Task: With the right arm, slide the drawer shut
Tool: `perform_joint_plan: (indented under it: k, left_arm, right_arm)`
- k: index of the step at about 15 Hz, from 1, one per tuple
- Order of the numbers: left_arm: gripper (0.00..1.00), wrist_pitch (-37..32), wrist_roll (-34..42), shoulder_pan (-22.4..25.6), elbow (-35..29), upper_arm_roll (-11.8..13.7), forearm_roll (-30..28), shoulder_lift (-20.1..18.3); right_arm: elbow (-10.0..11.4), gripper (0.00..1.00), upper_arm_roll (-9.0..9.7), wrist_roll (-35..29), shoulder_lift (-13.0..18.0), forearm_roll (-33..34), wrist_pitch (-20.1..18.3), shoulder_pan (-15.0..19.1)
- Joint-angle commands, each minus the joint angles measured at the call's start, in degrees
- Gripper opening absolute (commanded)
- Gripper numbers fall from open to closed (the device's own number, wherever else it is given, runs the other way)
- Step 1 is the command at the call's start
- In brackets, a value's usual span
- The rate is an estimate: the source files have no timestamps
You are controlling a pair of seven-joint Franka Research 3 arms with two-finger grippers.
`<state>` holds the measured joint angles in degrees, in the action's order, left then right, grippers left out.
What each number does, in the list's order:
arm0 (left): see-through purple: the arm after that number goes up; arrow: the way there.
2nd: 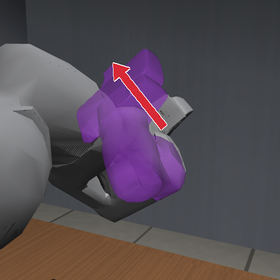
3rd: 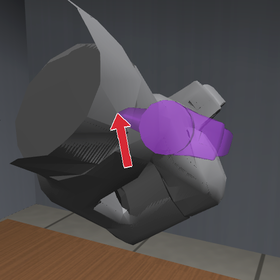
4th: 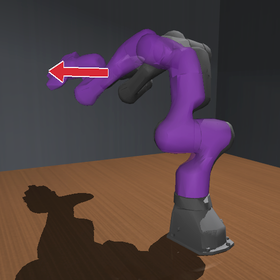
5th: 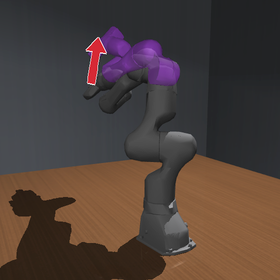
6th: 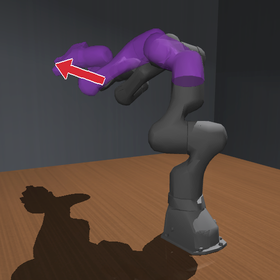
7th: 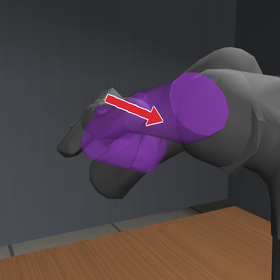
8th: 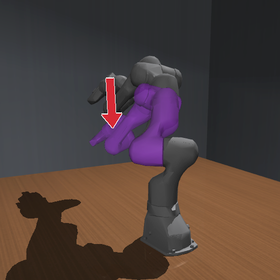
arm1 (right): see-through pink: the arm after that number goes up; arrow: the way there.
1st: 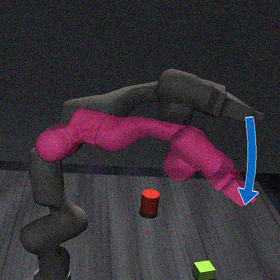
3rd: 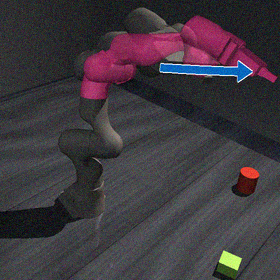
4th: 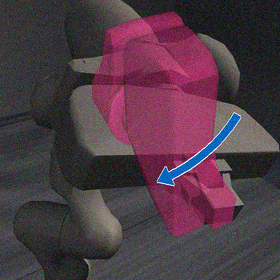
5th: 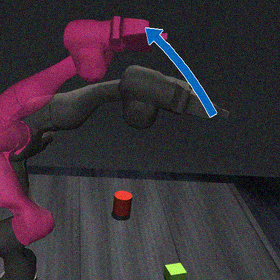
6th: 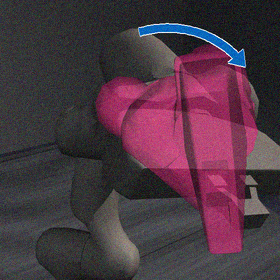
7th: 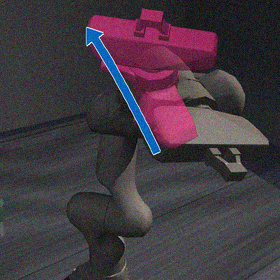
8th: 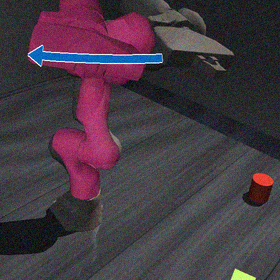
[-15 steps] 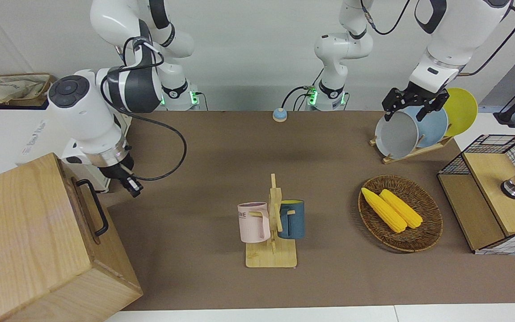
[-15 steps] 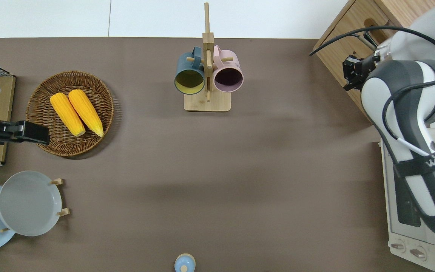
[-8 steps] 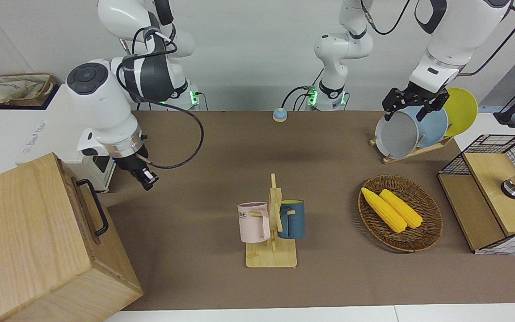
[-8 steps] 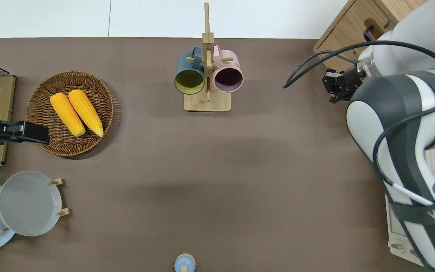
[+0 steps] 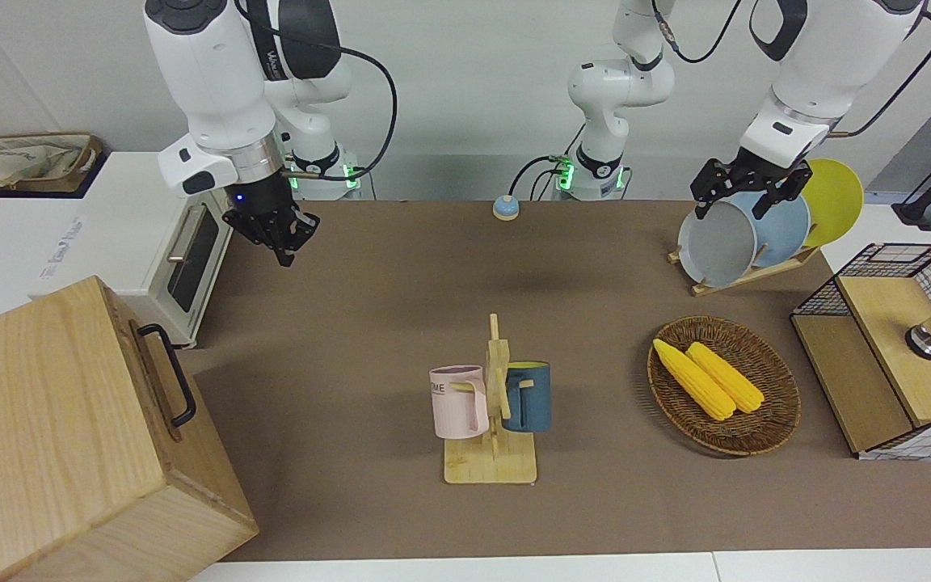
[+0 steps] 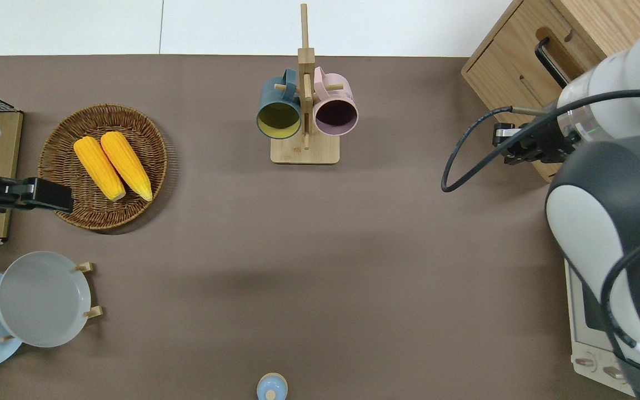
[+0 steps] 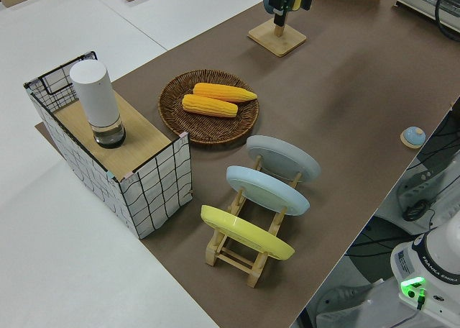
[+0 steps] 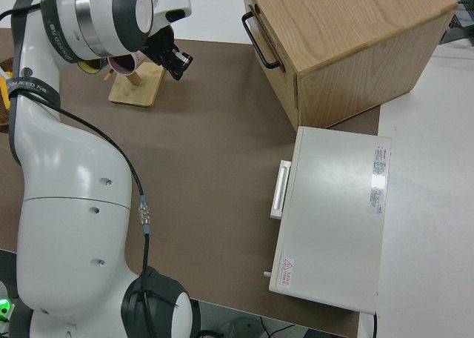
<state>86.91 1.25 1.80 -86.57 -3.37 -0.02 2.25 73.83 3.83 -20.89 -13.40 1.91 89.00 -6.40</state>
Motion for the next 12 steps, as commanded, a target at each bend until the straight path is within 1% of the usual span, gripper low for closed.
perform_joint_plan:
  k: [1,4,6,7,8,9,10,11,12]
  left_arm:
    - [0.99,-1.1,0.5,0.3,1.5,-0.4,1.0,0.7]
    - [0.99,-1.1,0.5,0.3,1.4,-0.4,1.0,0.7]
    - [0.99,-1.1,0.5,0.3,1.4,-0.4,1.0,0.7]
    - [0.99,-1.1,0.5,0.3,1.4,-0.4,1.0,0.7]
    - [0.99,-1.1,0.5,0.3,1.5,-0.4,1.0,0.7]
    - [0.99,-1.1,0.5,0.3,1.5,-0.4,1.0,0.7]
    - [0.99,-1.1,0.5,0.3,1.4,-0.4,1.0,0.7]
    - [0.99,-1.1,0.5,0.3,1.5,-0.4,1.0,0.7]
    - [0.99,-1.1,0.5,0.3,1.5,-0.4,1.0,0.7]
  right_arm:
    - [5.3,0.000,-0.14,7.3,4.2,1.1,0.9,0.6]
    - [7.5,0.000,-0.40,14.2,6.4,1.3,1.8,1.0]
    - [7.7,0.000,-0.58,14.7,6.7,1.4,1.8,1.0]
    - [7.7,0.016,-0.58,14.6,6.6,1.9,1.9,0.8]
    - [7.6,0.360,-0.58,14.6,6.5,2.9,1.9,0.6]
    - [7.6,0.675,-0.49,14.6,6.5,2.9,2.1,0.9]
    - [7.6,0.910,-0.49,14.5,6.4,2.9,2.2,0.8]
    - [7.5,0.987,-0.49,14.4,6.4,3.0,2.2,0.9]
    - [7.5,0.990,-0.49,14.4,6.3,2.4,2.1,0.9]
